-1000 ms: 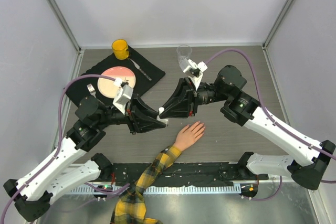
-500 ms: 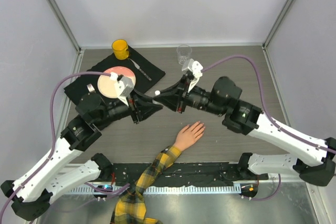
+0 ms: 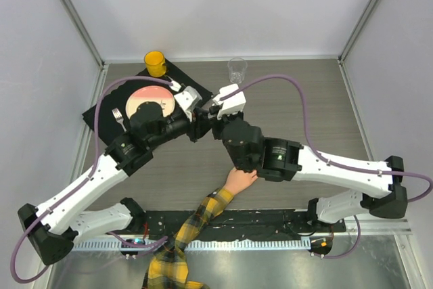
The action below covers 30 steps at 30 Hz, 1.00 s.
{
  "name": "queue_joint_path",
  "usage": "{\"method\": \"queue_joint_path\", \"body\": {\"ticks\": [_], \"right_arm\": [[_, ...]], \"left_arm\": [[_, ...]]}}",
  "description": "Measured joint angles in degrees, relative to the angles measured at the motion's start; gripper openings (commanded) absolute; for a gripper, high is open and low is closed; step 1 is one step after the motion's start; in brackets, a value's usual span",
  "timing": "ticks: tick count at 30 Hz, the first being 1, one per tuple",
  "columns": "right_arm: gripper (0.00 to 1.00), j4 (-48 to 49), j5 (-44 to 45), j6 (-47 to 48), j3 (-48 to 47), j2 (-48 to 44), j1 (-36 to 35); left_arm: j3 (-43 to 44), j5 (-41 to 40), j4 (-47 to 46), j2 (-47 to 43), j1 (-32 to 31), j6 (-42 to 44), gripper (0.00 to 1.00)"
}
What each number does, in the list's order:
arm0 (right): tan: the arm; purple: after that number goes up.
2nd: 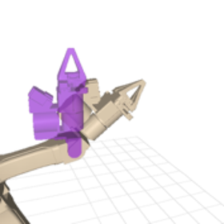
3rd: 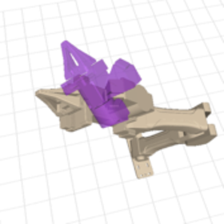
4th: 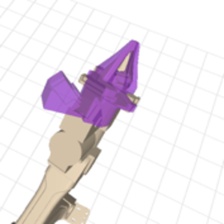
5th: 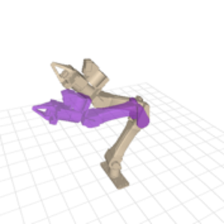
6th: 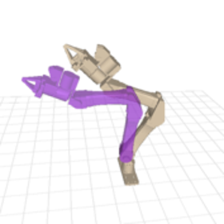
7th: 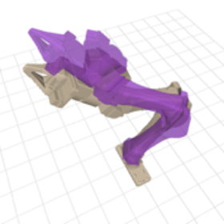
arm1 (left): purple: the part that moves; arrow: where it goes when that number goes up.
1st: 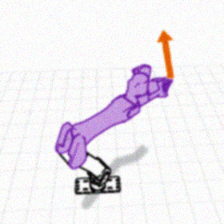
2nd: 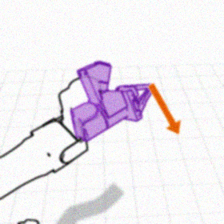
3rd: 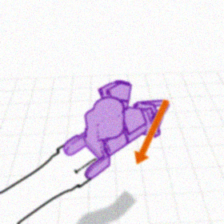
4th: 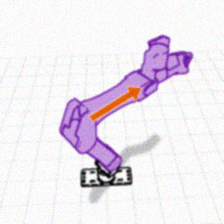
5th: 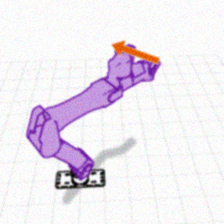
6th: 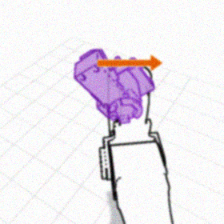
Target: Paint the nails
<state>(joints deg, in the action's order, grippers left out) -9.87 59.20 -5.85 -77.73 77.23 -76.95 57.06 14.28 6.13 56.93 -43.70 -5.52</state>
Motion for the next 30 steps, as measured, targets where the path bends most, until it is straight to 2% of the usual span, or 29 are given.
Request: {"method": "queue_joint_path", "body": {"ticks": [3, 6, 13, 17, 23, 30], "right_arm": [[0.53, -0.76, -11.67, 0.17, 1.33, -3.89, 2.08], [0.6, -1.44, -27.63, -0.2, 3.72, -9.4, 5.33], [0.57, -3.08, -67.34, -1.73, 6.69, -16.92, 17.84], [0.53, -2.64, -84.65, -3.41, 7.32, -16.85, 21.99], [0.5, 1.68, -99.51, -6.88, 8.17, -16.79, 23.67], [0.51, 7.74, -106.92, -11.08, 8.2, -15.65, 24.87]], "left_arm": [[-0.66, 3.37, -0.61, -1.53, 0.76, 0.39, 0.0], [-2.89, 8.87, -2.05, -4.02, 2.21, 0.0, 0.0], [-5.22, 23.37, -4.17, -9.77, 4.42, -4.0, 0.0], [-6.12, 32.57, -9.22, -12.07, 4.7, -10.51, 0.0], [-6.86, 40.37, -15.8, -12.83, 4.72, -18.69, 0.0], [-6.86, 44.89, -19.76, -12.37, 4.72, -23.19, 0.0]]}}
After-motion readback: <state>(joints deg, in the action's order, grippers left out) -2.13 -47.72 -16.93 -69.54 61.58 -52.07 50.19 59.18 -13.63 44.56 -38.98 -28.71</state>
